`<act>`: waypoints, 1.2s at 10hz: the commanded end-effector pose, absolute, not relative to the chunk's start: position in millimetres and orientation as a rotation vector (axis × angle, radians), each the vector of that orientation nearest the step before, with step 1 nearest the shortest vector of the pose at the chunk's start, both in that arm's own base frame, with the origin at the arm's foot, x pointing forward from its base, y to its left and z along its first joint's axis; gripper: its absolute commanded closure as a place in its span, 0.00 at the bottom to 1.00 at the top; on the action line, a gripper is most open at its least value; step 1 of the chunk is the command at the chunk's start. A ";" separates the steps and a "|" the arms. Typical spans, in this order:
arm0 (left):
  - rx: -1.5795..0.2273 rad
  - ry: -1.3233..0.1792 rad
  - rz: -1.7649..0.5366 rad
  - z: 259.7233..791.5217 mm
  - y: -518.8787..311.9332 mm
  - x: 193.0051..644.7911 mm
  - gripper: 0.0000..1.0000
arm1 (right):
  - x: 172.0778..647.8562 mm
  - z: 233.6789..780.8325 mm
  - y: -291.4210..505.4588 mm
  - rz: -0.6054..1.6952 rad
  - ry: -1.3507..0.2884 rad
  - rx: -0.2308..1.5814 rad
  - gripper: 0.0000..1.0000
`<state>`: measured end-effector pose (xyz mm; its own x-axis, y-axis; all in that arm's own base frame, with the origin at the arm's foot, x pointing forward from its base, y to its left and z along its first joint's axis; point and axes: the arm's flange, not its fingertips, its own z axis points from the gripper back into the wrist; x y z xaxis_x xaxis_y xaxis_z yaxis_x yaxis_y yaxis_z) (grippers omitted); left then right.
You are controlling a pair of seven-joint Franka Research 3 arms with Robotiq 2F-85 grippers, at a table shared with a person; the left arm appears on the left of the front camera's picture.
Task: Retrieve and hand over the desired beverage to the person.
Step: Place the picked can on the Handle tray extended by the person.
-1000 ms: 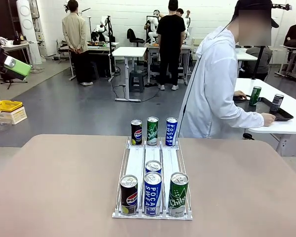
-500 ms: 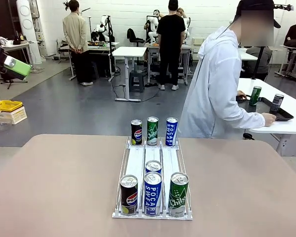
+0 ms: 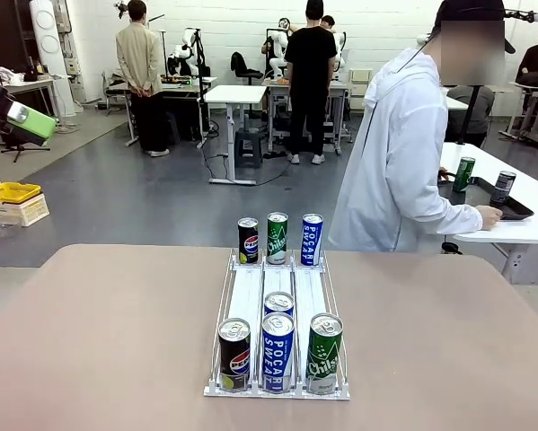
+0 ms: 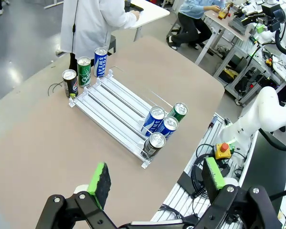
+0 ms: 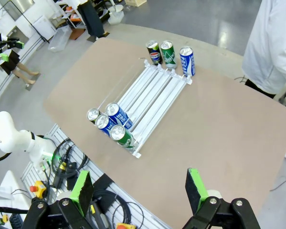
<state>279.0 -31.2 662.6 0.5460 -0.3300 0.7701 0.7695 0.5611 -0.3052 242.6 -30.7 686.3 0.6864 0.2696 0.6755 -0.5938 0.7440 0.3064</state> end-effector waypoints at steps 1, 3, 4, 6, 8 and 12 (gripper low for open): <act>-0.687 -0.721 -0.719 664.5 -33.0 278.5 0.00 | 242.3 685.2 -29.9 0.517 -0.649 0.551 0.00; -0.687 -0.721 -0.719 664.5 -33.0 278.5 0.00 | 242.3 685.2 -29.9 0.517 -0.649 0.551 0.00; -0.687 -0.721 -0.719 664.5 -33.0 278.5 0.00 | 242.3 685.2 -29.9 0.517 -0.649 0.551 0.00; -0.687 -0.721 -0.719 664.5 -33.0 278.5 0.00 | 242.3 685.2 -29.9 0.517 -0.649 0.551 0.00; -0.687 -0.721 -0.719 664.5 -33.0 278.5 0.00 | 242.3 685.2 -29.9 0.517 -0.649 0.551 0.00; -0.687 -0.721 -0.719 664.5 -33.0 278.5 0.00 | 242.3 685.2 -29.9 0.517 -0.649 0.551 0.00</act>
<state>279.0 -31.2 662.6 0.5460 -0.3300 0.7701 0.7695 0.5610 -0.3052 242.6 -30.7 686.3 0.6864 0.2696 0.6755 -0.5938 0.7440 0.3064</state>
